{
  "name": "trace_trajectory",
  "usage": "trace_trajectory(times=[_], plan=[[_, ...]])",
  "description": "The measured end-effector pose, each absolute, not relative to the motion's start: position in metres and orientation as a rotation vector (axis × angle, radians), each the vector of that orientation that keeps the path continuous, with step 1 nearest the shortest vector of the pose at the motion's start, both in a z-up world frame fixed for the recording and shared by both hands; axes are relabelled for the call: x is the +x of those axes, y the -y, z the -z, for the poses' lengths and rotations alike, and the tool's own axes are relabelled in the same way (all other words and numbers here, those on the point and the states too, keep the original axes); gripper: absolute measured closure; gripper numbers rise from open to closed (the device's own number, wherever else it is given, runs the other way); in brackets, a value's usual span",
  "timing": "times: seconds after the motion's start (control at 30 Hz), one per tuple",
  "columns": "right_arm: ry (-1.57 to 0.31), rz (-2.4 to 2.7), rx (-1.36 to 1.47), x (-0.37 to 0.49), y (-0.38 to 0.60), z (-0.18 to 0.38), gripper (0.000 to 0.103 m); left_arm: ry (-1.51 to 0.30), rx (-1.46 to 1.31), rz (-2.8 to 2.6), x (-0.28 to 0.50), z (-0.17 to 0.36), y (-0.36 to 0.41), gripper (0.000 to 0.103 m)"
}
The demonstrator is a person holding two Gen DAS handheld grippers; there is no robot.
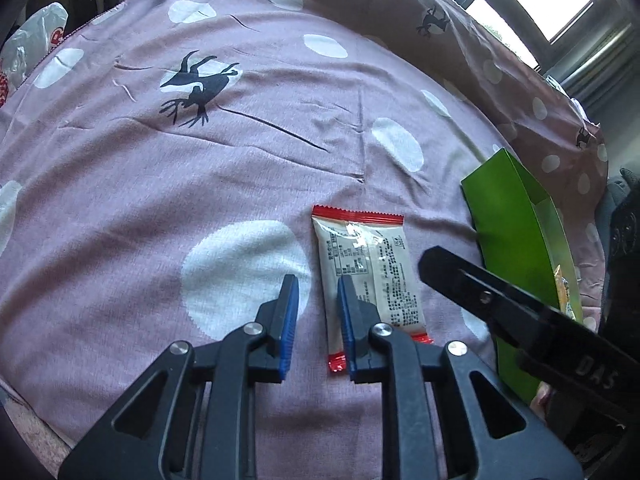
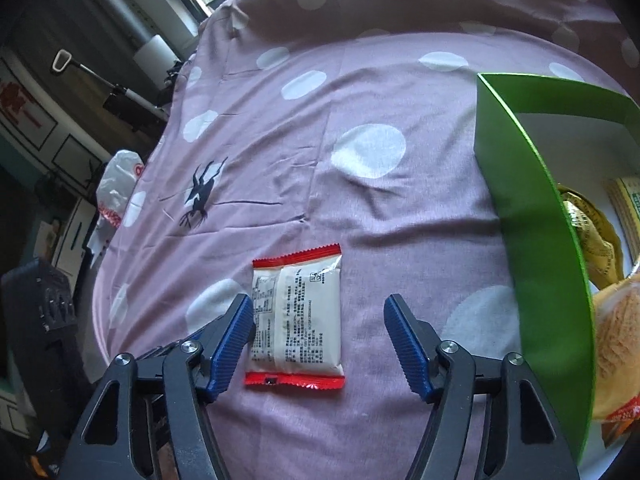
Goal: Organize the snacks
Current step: 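Move the right gripper to the white biscuit packet and grasp it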
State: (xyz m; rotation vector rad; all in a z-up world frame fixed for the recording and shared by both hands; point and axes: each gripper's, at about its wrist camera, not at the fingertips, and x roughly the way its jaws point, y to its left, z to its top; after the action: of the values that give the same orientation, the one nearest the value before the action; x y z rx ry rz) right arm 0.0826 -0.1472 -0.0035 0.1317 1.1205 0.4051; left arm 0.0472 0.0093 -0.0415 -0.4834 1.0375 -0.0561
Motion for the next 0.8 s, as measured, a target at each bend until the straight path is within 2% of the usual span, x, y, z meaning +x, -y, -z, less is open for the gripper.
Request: trace_trajectory(times=[0.27, 0.4, 0.57, 0.8], plan=[[-1.136, -0.417, 0.132, 0.09, 0.14, 0.024, 0.037, -1.016, -0.441, 0.088, 0.05, 0.044, 0.001, 0.086], [-1.13, -0.434, 0.158, 0.089, 0.141, 0.025, 0.04, -1.01, -0.429, 0.134, 0.052, 0.042, 0.012, 0.095], [-1.137, -0.503, 0.22, 0.085, 0.143, 0.02, 0.053, -0.969, -0.33, 0.164, 0.049, 0.03, 0.033, 0.096], [-1.109, -0.505, 0.195, 0.075, 0.141, 0.005, 0.054, -0.974, -0.346, 0.18, 0.045, 0.022, 0.034, 0.093]])
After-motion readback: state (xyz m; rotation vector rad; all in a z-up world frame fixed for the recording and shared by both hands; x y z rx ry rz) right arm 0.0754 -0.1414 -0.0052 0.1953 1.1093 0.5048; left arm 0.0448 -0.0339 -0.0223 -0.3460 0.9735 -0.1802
